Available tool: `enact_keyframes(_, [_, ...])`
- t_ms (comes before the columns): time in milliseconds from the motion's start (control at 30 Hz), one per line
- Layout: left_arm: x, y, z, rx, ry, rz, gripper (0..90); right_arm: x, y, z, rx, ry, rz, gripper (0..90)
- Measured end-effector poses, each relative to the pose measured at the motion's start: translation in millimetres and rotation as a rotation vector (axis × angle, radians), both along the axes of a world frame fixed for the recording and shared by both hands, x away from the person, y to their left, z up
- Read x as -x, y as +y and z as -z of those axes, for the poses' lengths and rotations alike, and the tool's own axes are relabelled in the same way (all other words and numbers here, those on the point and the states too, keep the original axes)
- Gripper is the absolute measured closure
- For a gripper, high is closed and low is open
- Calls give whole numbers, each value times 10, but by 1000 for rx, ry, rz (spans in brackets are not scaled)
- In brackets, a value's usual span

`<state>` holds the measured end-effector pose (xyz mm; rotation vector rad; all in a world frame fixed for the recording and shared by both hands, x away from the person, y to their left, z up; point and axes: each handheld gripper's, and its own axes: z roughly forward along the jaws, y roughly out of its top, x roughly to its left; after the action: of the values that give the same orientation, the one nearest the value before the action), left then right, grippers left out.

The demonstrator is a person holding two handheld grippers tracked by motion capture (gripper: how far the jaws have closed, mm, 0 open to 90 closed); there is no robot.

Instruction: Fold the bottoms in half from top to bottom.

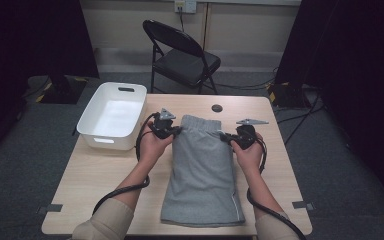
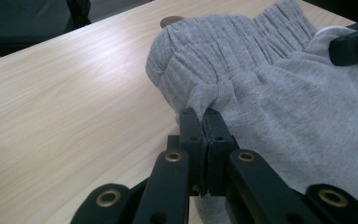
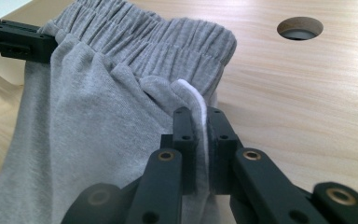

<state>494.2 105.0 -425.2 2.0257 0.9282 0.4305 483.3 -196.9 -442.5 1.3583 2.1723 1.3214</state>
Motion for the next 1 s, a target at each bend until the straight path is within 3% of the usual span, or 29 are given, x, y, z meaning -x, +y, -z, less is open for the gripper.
enact_keyframes(333, [175,49,3,17,-12,20,887,180,-27,-45,-3,-34,-28,847])
enact_keyframes(700, [444,65,25,0,-25,64,887,459,-72,-24,-14,-55,-62,846])
enact_keyframes(933, [657,75,180,-26,0,102,887,699,-118,60,-22,-48,-90,844])
enact_keyframes(1000, [702,86,240,-28,13,110,887,770,-115,100,-1,-47,-103,843])
